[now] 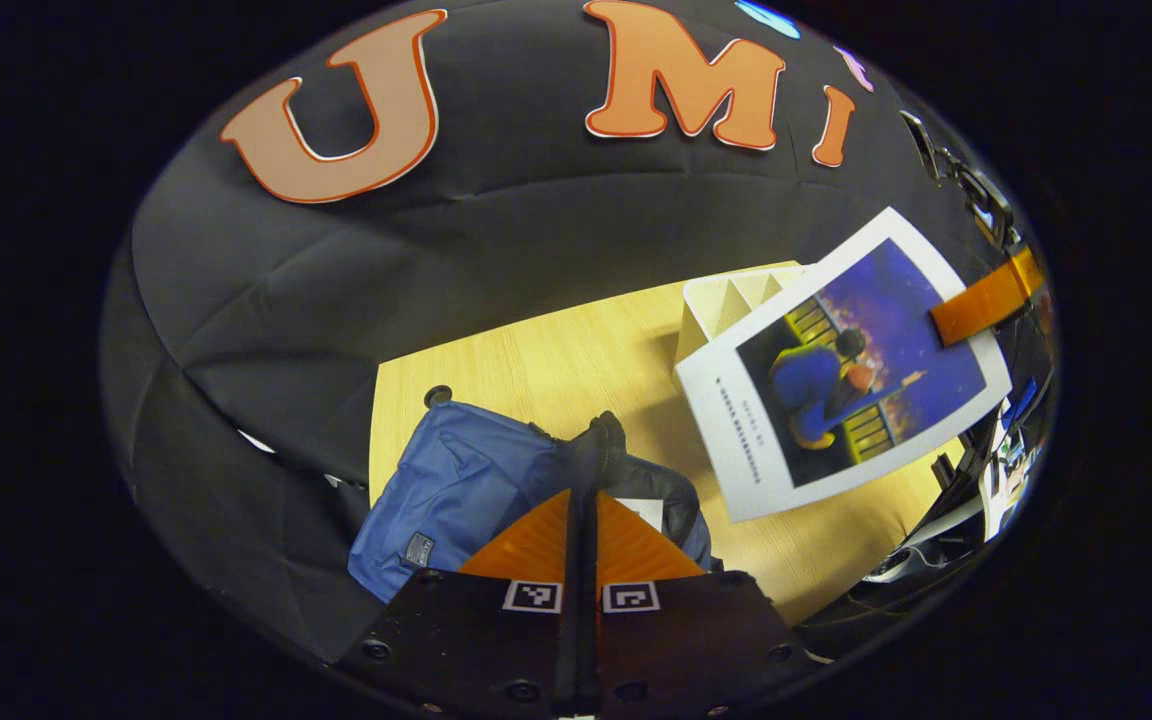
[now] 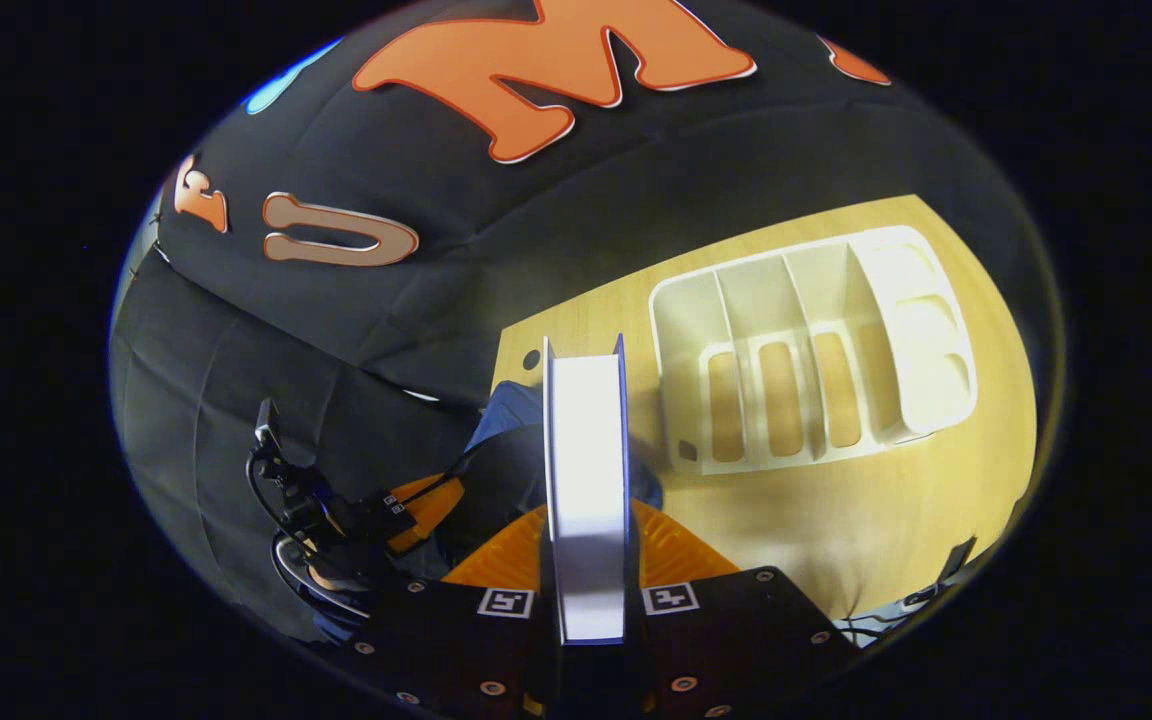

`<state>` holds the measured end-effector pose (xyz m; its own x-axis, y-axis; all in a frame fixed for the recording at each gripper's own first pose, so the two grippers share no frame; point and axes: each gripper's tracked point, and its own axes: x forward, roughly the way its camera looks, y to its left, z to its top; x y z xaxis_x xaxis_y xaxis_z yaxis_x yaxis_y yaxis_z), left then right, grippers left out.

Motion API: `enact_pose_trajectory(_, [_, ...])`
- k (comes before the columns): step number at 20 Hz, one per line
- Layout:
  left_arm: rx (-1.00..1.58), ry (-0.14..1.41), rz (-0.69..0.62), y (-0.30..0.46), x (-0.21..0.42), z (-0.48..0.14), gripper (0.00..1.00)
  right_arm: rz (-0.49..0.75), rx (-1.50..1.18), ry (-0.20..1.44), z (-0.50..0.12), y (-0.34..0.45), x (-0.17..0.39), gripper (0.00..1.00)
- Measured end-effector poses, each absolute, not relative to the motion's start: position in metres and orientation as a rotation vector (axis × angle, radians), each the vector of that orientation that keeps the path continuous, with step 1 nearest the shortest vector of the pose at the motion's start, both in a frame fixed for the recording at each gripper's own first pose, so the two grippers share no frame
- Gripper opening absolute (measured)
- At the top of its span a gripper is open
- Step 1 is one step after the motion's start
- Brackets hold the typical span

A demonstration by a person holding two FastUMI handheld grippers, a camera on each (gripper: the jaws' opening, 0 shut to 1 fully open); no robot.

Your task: Open the schoolbag, grab two books from the bookshelf and put them into the schoolbag.

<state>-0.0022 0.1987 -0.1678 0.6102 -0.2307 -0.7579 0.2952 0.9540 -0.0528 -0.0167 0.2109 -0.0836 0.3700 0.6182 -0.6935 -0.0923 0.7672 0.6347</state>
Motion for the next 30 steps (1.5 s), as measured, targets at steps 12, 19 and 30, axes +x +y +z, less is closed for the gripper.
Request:
enact_pose_trajectory(12, [0.107,0.879,-0.296,0.222,0.012,-0.162,0.01,0.506,0.694,1.11,-0.135,0.28,-0.043,0.23])
enact_pose_trajectory(19, [0.115,0.882,-0.302,0.22,0.011,-0.161,0.01,0.454,0.788,1.157,-0.185,0.324,-0.053,0.24])
enact_pose_trajectory(30, [0.109,0.87,-0.357,0.2,0.011,-0.16,0.01,0.442,0.909,1.152,-0.222,0.384,-0.053,0.24])
